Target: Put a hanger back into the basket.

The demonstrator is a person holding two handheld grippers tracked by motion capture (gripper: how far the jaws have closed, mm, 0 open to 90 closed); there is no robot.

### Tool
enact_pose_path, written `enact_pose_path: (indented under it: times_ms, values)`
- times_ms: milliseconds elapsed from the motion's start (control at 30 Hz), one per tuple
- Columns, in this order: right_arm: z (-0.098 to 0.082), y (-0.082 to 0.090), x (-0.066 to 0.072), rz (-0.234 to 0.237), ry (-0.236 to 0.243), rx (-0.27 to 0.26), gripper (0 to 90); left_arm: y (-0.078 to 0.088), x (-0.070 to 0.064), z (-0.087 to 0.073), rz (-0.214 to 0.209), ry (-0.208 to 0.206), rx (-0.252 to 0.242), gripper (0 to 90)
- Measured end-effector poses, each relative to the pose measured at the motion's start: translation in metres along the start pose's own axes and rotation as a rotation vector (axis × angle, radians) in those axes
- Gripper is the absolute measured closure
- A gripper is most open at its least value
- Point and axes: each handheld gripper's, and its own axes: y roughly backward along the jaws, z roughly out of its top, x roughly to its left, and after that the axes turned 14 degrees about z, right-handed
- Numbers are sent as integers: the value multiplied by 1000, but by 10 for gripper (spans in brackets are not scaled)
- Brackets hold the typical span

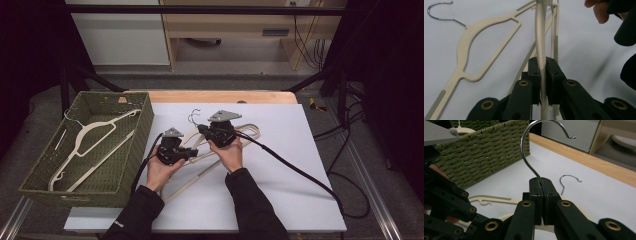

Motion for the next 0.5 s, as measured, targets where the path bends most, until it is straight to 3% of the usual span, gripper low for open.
enact_pose_path:
  times_ms: [100, 167, 200, 267, 300, 467, 500]
  values:
    - [1, 14, 8, 4, 13, -13, 798, 12, -7, -1, -30, -4, -28, 862]
    - [1, 21, 11, 3, 14, -18, 778, 16, -11, 0, -20, -14, -35, 866]
    - [-2, 39, 19, 12, 27, -39, 709, 20, -15, 0, -16, -20, -43, 867]
    - [-5, 55, 26, 14, 26, -65, 636, 26, -19, -1, -4, -43, -45, 867]
    - [-5, 55, 26, 14, 26, -65, 636, 29, -21, -1, -12, -48, -50, 867]
    - [-20, 103, 36, 20, 28, -116, 448, 51, -32, 0, -10, -99, -90, 867]
    - [-29, 122, 36, 11, 26, -132, 391, 55, -34, 1, -5, -110, -96, 867]
